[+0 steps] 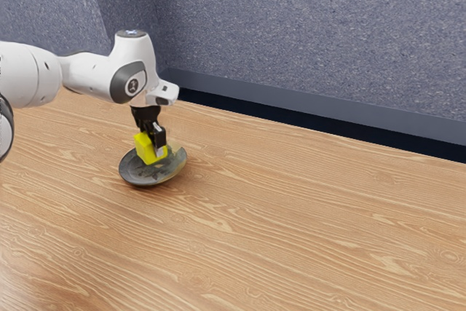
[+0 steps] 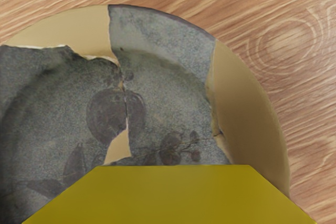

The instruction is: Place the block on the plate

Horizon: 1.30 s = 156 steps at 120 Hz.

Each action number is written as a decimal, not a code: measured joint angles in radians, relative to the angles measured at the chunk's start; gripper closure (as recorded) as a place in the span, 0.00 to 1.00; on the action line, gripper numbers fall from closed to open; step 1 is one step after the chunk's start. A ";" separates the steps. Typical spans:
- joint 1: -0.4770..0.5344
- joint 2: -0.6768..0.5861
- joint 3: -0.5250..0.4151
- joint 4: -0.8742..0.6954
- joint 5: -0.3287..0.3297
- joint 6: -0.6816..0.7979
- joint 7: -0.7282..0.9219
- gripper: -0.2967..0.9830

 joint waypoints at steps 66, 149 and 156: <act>0.063 0.143 -0.037 0.093 0.009 -0.001 0.070 0.47; 0.070 0.050 -0.044 0.055 0.009 -0.011 0.114 0.25; 0.064 0.030 -0.044 0.048 0.009 -0.016 0.115 0.25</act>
